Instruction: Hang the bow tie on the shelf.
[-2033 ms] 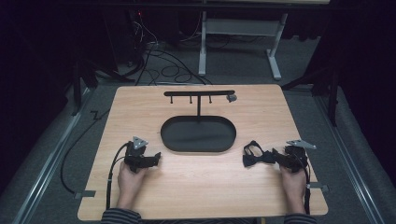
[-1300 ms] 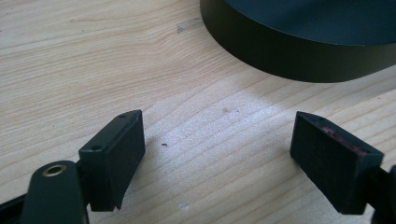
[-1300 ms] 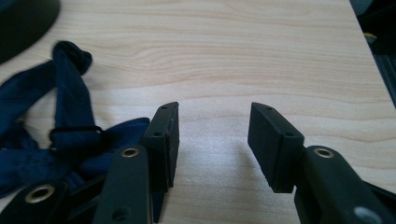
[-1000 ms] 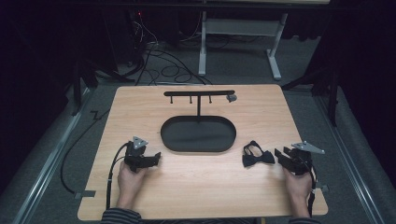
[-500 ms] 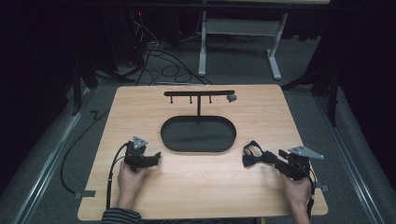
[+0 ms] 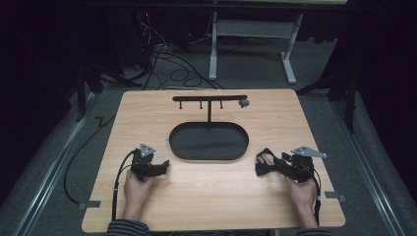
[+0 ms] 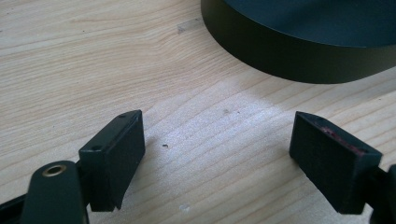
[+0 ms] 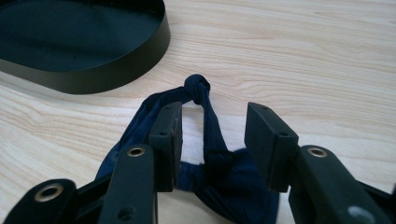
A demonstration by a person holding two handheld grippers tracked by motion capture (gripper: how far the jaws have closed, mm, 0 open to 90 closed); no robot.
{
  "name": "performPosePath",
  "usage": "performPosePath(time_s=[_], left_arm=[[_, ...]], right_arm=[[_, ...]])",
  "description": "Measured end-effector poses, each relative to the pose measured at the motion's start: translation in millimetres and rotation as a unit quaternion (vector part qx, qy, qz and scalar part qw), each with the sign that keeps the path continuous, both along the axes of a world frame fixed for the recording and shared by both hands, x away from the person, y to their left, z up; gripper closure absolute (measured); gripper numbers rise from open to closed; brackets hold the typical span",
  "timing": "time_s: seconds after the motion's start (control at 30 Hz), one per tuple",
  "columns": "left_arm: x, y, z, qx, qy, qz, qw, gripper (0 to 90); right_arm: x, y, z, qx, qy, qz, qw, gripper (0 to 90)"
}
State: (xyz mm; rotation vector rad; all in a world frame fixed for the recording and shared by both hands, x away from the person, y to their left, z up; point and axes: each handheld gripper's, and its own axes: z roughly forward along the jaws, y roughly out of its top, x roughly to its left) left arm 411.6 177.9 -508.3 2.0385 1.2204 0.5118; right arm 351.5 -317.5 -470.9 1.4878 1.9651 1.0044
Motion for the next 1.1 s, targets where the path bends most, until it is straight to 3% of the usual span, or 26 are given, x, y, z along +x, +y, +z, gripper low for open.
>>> performPosePath(time_s=[0.3, 0.43, 0.53, 0.57, 0.6, 0.67, 1.1], left_arm=[[0.0, 0.0, 0.0, 0.000, 0.000, 0.000, 1.0000, 18.6], [0.0, 0.0, 0.0, 0.000, 0.000, 0.000, 1.0000, 18.6], [0.0, 0.0, 0.0, 0.000, 0.000, 0.000, 1.0000, 18.6], [0.0, 0.0, 0.0, 0.000, 0.000, 0.000, 1.0000, 18.6], [0.0, 0.0, 0.0, 0.000, 0.000, 0.000, 1.0000, 18.6], [0.0, 0.0, 0.0, 0.000, 0.000, 0.000, 1.0000, 18.6], [0.0, 0.0, 0.0, 0.000, 0.000, 0.000, 1.0000, 18.6]], right_arm=[[17.1, 3.6, -6.0, -0.004, 0.022, -0.001, 0.9997, 61.6], [22.8, 4.2, -9.9, -0.008, 0.033, -0.001, 0.9994, 67.1], [25.4, 5.3, -12.8, -0.013, 0.041, 0.001, 0.9991, 74.1], [26.0, 5.9, -14.0, -0.014, 0.043, 0.007, 0.9990, 81.2], [26.0, 5.9, -14.0, -0.014, 0.043, 0.007, 0.9990, 81.2], [24.3, 7.0, -12.0, -0.017, 0.035, 0.013, 0.9992, 89.1], [13.7, 9.7, 9.8, -0.009, -0.003, 0.029, 0.9995, 90.0]])
